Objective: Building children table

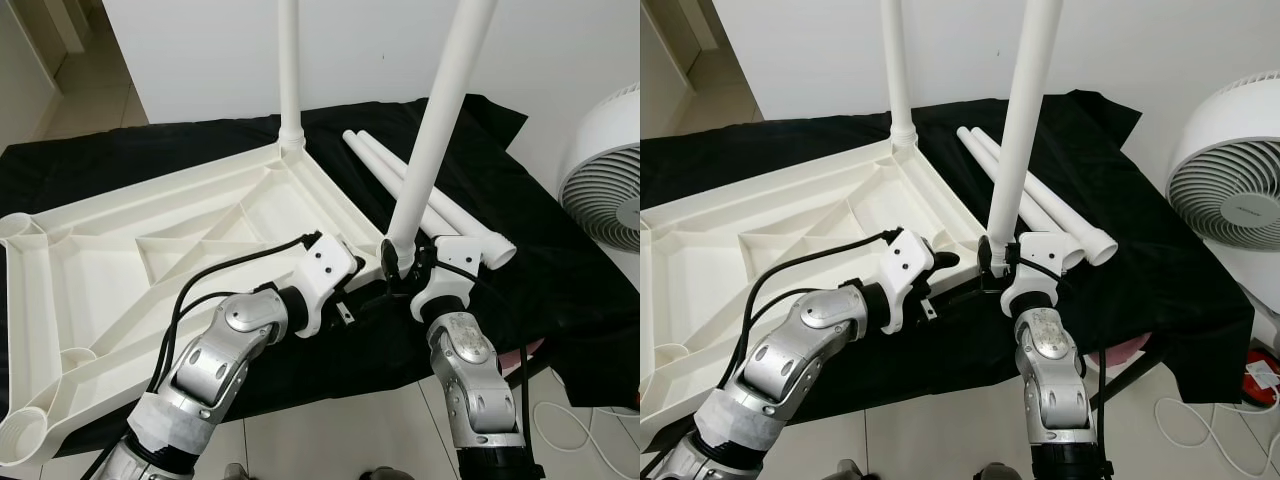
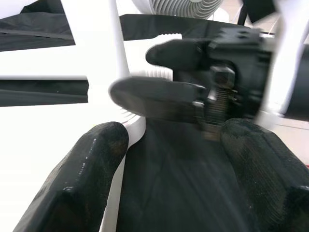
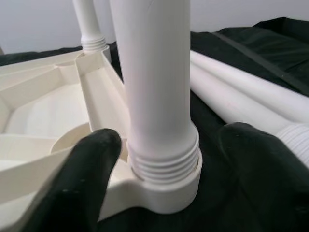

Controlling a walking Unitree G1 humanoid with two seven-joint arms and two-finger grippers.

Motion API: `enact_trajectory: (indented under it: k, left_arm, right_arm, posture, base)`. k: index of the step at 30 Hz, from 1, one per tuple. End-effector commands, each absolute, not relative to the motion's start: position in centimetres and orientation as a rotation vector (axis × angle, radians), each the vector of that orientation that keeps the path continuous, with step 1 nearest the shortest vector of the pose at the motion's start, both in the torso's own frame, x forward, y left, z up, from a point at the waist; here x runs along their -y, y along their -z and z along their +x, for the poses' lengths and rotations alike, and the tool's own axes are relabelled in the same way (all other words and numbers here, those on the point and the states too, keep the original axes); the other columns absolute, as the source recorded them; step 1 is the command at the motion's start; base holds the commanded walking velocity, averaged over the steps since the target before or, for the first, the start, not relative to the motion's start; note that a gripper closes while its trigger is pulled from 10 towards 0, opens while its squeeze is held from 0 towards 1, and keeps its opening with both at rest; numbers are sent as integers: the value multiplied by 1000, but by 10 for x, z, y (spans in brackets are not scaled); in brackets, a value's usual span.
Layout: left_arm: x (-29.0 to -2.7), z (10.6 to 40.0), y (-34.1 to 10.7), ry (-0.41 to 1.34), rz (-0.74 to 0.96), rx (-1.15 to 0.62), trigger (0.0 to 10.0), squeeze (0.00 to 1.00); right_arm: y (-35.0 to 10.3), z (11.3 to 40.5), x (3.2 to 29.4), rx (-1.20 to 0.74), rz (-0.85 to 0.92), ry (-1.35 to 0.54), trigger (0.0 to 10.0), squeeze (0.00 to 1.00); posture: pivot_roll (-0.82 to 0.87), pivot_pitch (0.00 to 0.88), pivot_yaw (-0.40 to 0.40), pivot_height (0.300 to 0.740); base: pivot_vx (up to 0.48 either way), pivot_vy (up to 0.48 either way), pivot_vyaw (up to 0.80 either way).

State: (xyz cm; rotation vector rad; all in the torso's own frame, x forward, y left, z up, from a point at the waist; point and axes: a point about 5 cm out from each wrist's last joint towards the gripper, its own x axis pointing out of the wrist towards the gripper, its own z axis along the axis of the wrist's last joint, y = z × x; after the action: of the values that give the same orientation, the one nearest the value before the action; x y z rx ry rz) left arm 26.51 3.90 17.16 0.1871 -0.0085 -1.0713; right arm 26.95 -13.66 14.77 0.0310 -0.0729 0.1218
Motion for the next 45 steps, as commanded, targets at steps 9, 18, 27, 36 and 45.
enact_trajectory:
  k: [9,18,27,36,45]
  left_arm:
    - [-48,276,-177,1003,192,24,10000,0]
    - [-53,281,-181,956,199,35,10000,0]
    - [-55,284,-177,921,240,13,10000,0]
    - [-56,285,-172,904,259,-15,10000,0]
    - [-70,281,-153,897,311,-132,10000,0]
  right_arm:
    - [-138,271,135,-7,92,-176,0,0]
    - [-143,286,140,-2,80,-161,10000,0]
    - [-154,314,163,28,39,-125,10000,0]
    - [-167,316,168,109,99,-163,10000,0]
    - [-166,290,159,138,141,-230,10000,0]
  posture:
    - [-147,56,35,740]
    - [-138,62,32,740]
    - [-138,67,39,740]
    - [-138,72,42,740]
    - [-151,81,55,740]
  base:
    - [0,0,0]
    - [0,0,0]
    - [0,0,0]
    - [0,0,0]
    - [0,0,0]
